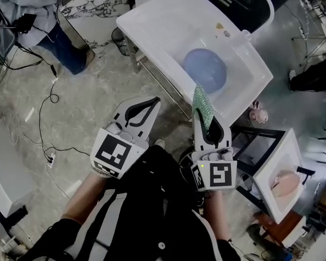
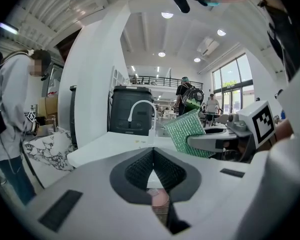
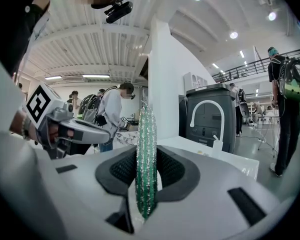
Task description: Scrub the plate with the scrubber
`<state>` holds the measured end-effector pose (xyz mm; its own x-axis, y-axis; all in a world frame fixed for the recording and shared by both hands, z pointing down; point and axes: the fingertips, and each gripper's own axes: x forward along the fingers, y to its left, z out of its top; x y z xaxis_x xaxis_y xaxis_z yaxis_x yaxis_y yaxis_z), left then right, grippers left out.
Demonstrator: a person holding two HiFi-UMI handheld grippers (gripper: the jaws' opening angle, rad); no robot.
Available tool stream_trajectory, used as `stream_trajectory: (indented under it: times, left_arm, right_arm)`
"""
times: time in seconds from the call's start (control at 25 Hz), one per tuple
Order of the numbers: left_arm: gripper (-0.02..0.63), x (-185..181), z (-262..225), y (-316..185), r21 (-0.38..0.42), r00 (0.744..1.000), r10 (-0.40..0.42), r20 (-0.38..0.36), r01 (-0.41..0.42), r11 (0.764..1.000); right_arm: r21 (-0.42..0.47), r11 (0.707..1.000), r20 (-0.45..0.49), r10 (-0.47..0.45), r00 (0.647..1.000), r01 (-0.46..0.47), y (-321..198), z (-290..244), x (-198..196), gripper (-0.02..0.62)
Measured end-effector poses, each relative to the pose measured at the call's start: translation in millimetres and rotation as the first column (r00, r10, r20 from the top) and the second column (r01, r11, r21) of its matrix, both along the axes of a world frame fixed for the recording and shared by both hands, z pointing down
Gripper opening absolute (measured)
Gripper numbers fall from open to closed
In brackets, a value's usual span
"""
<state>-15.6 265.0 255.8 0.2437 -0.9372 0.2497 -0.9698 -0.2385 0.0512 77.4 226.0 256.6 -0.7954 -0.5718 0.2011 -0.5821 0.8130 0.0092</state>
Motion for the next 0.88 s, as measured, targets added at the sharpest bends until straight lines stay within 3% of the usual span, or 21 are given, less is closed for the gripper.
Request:
stream_trajectory:
  times: [0.64, 0.88]
  left_arm:
    - [0.000, 23.9, -3.6, -12.1, -0.019, 0.999, -0.043, 0.003, 0.043, 0.999]
    - [0.000, 41.5, -2.9, -19.0, 0.018, 0.999, -0.043, 0.022, 0.043, 0.999]
  right_arm:
    - [-0.021, 1.000, 0.040, -0.009, 0.999, 0.010, -17.6, 3.2, 26.9, 0.094]
    - [-0.022, 1.000, 0.049, -0.005, 0.999, 0.006, -25.0, 5.8, 48.7, 0.094]
